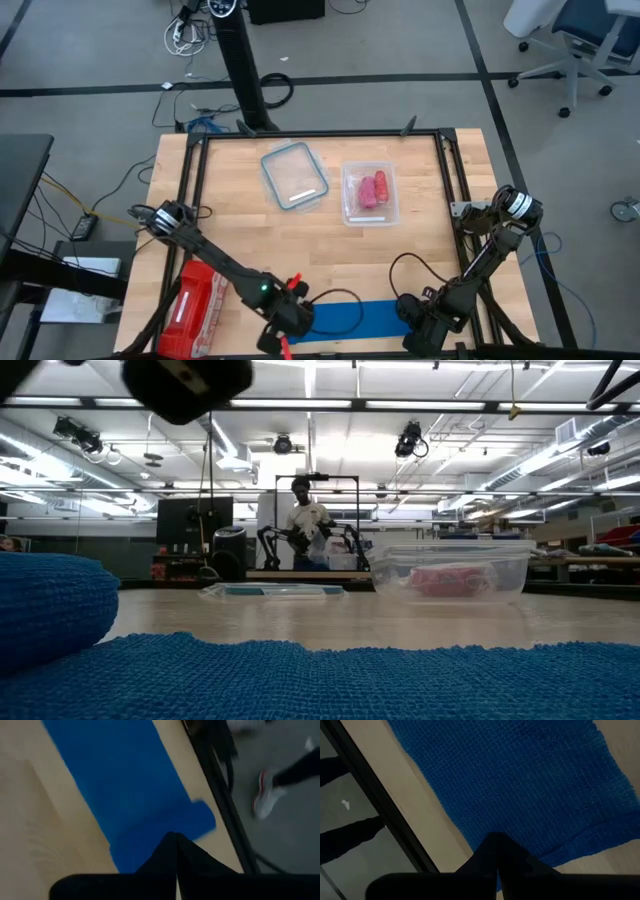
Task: Roll bandage
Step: Roll the blue bandage
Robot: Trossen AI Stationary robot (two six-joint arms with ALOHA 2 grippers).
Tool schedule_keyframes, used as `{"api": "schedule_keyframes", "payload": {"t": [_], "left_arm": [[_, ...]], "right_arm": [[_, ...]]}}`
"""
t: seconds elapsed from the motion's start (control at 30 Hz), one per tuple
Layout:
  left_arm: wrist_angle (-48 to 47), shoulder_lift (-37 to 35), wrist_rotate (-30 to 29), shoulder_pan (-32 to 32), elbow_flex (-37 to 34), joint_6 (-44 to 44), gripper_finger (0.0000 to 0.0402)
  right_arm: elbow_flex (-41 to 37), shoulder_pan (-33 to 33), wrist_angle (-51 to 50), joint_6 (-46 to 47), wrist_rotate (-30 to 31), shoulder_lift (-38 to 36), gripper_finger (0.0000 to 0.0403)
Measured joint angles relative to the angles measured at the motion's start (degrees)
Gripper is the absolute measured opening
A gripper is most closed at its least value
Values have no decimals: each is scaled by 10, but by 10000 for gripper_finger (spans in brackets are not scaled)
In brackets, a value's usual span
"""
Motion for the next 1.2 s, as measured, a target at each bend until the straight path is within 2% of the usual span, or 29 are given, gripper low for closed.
{"api": "schedule_keyframes", "payload": {"t": [0.2, 0.6, 0.9, 1.2], "left_arm": [[2, 1, -12, -14, -16, 4, 1], [86, 1, -19, -14, -68, -27, 1], [131, 6, -57, -13, -75, -17, 1], [154, 33, -35, -11, -75, -18, 1]], "right_arm": [[0, 0, 0, 0, 2, 0, 4], [0, 0, 2, 1, 2, 0, 4], [0, 0, 6, 1, 1, 0, 2], [0, 0, 8, 1, -8, 0, 2]]}}
